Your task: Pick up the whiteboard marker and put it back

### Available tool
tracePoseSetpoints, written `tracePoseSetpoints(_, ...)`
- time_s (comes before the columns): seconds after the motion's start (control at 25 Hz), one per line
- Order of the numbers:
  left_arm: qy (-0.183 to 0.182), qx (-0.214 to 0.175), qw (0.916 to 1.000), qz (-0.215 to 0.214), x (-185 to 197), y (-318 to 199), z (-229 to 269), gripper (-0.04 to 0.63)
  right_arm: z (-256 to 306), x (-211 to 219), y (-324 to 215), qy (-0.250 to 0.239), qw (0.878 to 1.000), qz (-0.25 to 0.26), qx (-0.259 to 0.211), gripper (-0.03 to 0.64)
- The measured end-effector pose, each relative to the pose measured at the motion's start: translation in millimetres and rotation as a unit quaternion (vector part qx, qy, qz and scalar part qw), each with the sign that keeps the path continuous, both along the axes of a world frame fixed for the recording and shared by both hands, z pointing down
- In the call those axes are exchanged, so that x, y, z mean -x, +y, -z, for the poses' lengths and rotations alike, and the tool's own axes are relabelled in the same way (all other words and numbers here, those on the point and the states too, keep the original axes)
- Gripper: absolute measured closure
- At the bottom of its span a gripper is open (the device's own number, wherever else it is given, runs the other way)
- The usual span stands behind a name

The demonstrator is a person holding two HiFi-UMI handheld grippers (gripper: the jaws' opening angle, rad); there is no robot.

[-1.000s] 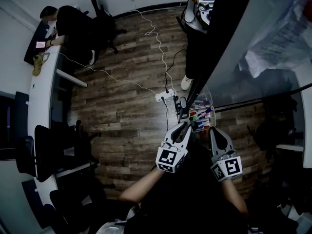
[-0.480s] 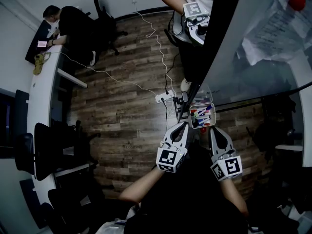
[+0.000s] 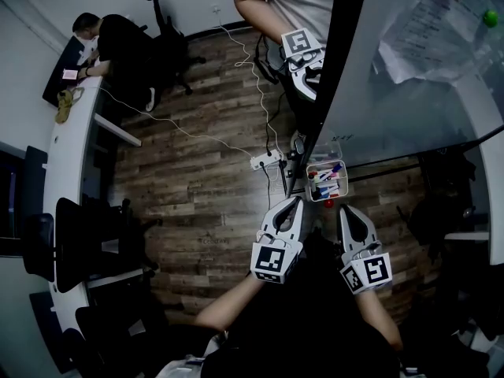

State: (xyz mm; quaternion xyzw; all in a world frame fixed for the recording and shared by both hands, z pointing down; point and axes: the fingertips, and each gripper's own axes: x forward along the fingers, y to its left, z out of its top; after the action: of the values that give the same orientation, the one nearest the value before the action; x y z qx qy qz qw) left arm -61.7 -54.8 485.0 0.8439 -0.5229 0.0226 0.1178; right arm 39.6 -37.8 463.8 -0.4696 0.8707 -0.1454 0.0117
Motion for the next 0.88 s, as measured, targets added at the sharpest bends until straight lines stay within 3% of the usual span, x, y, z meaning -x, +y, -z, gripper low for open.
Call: tracePoseSetpoints(0.88, -0.009, -0.033, 0.9994, -0.010, 4, 43, 24, 0.588, 22, 5, 40, 0.002, 0.999, -0.023, -0.042, 0.604)
